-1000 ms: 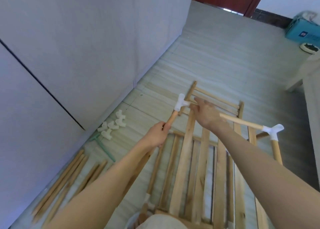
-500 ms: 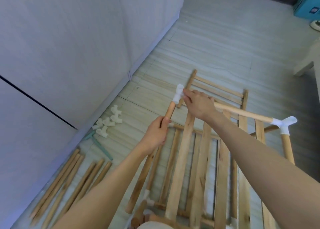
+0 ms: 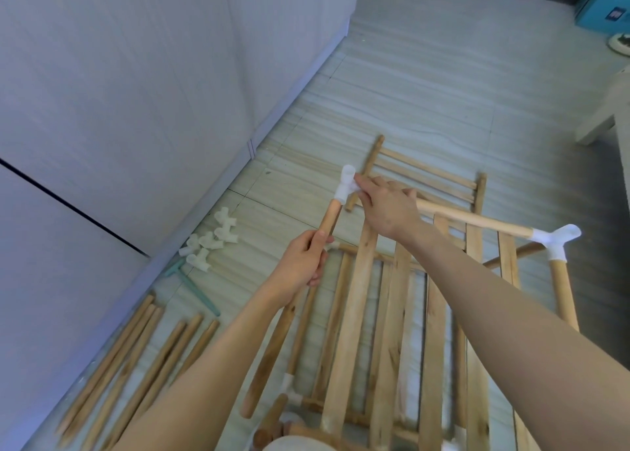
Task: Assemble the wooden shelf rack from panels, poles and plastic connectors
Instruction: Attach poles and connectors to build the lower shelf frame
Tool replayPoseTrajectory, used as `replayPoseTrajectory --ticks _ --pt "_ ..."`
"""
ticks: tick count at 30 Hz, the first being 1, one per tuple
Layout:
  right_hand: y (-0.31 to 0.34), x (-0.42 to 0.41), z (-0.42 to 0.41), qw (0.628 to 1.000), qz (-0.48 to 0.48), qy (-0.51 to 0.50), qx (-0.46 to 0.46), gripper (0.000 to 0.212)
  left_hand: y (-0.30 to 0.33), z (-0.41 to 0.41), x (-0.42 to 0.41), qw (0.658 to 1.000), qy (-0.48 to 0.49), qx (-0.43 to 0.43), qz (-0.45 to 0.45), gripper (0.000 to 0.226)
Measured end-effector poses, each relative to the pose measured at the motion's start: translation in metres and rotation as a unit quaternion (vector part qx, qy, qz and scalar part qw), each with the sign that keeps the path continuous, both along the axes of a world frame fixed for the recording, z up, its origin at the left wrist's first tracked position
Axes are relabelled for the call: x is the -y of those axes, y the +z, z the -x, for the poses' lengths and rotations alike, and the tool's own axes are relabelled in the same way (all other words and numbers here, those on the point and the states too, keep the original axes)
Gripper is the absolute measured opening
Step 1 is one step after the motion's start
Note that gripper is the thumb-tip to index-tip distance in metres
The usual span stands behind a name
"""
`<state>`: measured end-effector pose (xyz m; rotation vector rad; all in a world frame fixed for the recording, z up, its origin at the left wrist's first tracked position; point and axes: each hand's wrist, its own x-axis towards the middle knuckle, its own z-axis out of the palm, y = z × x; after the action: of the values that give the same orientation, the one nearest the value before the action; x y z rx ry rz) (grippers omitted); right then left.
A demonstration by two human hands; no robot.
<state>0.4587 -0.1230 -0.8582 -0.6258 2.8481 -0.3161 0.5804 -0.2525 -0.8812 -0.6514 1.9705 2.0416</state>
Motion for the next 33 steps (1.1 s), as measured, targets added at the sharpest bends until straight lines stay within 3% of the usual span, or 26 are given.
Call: replayPoseTrajectory --ticks 7,15,25,33 --pt "0.0 0.001 0.0 1.0 -0.003 -0.004 0.001 0.043 0.003 0.003 -0.002 1.0 -0.005 0.002 0.024 0.026" --pt "-0.005 0.001 0.002 1.0 0.01 -0.015 -0.001 0.048 0.017 0.021 -0.013 0.995 0.043 0.031 -0.089 0.029" --pt "-0.021 0.004 -0.002 0.994 0.059 -0.065 -0.066 0.048 0.021 0.04 -0.013 0.987 0.059 0.064 -0.135 0.026" --pt "-0.017 -0.003 0.002 0.996 0.044 -0.051 -0.055 0.048 0.022 0.049 -0.013 0.99 0.058 0.051 -0.12 0.027"
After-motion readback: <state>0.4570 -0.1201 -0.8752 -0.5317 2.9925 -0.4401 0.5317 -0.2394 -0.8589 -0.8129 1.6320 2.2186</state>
